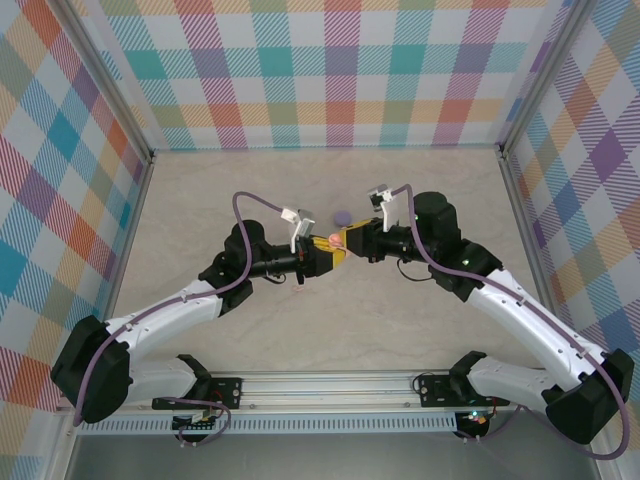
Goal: Insert wireless bluetooth earbuds into charging case
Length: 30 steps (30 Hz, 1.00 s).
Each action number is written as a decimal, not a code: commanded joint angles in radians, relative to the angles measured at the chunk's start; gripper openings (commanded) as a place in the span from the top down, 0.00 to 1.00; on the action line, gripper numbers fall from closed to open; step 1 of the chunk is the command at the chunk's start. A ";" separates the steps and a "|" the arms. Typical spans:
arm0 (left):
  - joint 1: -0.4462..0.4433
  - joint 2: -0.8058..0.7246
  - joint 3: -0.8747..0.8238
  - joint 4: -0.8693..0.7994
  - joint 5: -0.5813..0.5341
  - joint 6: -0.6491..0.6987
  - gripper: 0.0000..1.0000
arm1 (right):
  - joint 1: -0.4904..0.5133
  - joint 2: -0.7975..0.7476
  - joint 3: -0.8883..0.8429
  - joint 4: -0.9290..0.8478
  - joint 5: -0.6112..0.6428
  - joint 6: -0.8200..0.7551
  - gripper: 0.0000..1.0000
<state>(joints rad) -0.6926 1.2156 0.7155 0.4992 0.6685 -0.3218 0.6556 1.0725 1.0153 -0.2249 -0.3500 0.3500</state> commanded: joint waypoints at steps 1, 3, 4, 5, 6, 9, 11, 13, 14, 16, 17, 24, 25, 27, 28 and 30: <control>-0.016 -0.020 0.036 0.015 0.002 -0.009 0.85 | 0.007 0.009 -0.003 0.022 -0.018 -0.022 0.77; -0.016 -0.020 0.035 0.015 0.000 -0.008 0.85 | 0.008 0.012 -0.003 0.020 -0.022 -0.023 0.77; -0.016 -0.020 0.036 0.015 -0.001 -0.007 0.85 | 0.008 0.015 -0.002 0.020 -0.027 -0.023 0.77; -0.015 -0.020 0.035 0.012 -0.004 -0.007 0.85 | 0.009 0.015 -0.001 0.020 -0.029 -0.024 0.77; -0.016 -0.021 0.036 0.012 -0.005 -0.009 0.85 | 0.008 0.017 0.000 0.019 -0.032 -0.024 0.77; -0.016 -0.022 0.036 0.010 -0.015 -0.010 0.85 | 0.012 0.017 0.004 0.012 -0.038 -0.029 0.77; -0.015 -0.022 0.035 0.007 -0.018 -0.009 0.85 | 0.013 0.017 0.005 0.005 -0.043 -0.035 0.77; -0.016 -0.023 0.036 0.003 -0.025 -0.005 0.85 | 0.015 0.018 0.005 -0.002 -0.047 -0.039 0.77; -0.016 -0.023 0.035 0.002 -0.030 -0.006 0.85 | 0.016 0.019 0.005 -0.006 -0.048 -0.040 0.77; -0.016 -0.027 0.034 0.002 -0.033 -0.005 0.85 | 0.016 0.020 0.005 -0.016 -0.052 -0.046 0.77; -0.016 -0.026 0.033 0.003 -0.035 -0.005 0.85 | 0.016 0.020 0.005 -0.020 -0.051 -0.050 0.77; -0.015 -0.035 0.027 0.005 -0.046 -0.004 0.85 | 0.018 0.018 0.006 -0.044 -0.045 -0.064 0.76; -0.015 -0.036 0.025 0.004 -0.047 -0.005 0.85 | 0.018 0.017 0.006 -0.047 -0.037 -0.064 0.76; -0.015 -0.036 0.025 0.007 -0.042 -0.005 0.85 | 0.018 0.018 0.003 -0.051 -0.027 -0.065 0.76; -0.015 -0.039 0.024 0.007 -0.040 -0.005 0.85 | 0.018 0.017 0.003 -0.053 -0.021 -0.065 0.77; -0.015 -0.040 0.025 0.011 -0.029 -0.005 0.85 | 0.018 0.017 0.002 -0.054 -0.002 -0.064 0.77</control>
<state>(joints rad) -0.6926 1.2049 0.7189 0.4713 0.6357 -0.3256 0.6632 1.0859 1.0153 -0.2485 -0.3653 0.3050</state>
